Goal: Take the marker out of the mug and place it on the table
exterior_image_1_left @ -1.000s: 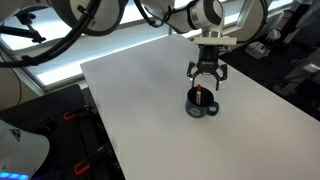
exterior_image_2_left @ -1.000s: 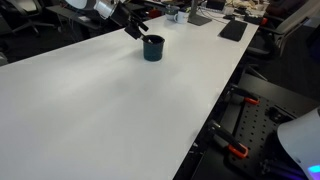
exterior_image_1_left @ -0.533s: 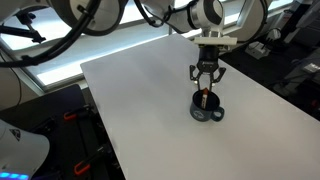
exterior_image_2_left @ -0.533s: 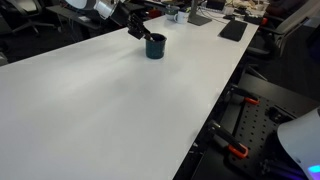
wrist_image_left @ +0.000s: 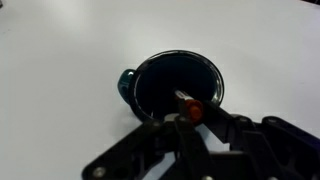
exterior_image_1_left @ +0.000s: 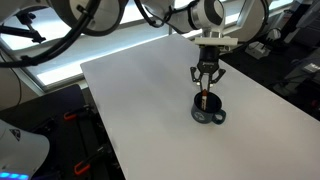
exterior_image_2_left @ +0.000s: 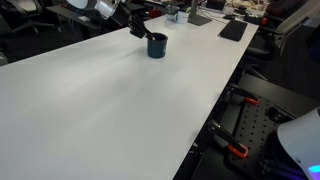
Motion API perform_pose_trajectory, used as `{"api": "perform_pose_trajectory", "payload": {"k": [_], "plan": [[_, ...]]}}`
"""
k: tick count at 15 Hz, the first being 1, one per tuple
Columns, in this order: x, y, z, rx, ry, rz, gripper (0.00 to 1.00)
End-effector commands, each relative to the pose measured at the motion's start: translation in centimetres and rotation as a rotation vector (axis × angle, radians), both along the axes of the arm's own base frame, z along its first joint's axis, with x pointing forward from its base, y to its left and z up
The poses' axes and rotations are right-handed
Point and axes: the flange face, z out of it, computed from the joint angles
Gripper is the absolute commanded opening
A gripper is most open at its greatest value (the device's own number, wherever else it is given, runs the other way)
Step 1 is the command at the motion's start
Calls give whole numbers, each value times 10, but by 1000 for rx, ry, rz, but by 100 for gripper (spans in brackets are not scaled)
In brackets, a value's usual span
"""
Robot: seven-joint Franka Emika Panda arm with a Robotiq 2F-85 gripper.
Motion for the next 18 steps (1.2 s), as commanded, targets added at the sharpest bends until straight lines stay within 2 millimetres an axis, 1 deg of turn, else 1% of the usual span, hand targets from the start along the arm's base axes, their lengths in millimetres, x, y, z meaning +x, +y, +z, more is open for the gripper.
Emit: {"api": "perform_pose_trajectory", "payload": {"k": [1, 3, 5, 8, 10, 12, 13, 14, 15, 16, 18], "plan": [[0, -5, 6, 2, -1, -47, 5], [1, -13, 25, -7, -38, -91, 5], [4, -24, 53, -17, -95, -154, 5], [9, -35, 112, -53, -210, -229, 5], [11, -36, 152, -70, -283, -257, 5], [13, -33, 186, -88, -347, -266, 5], [13, -31, 197, -91, -371, -270, 5], [14, -28, 205, -88, -382, -261, 5], [16, -25, 208, -74, -386, -234, 5], [18, -20, 209, -55, -383, -200, 5], [27, -7, 202, 6, -365, -84, 5]]}}
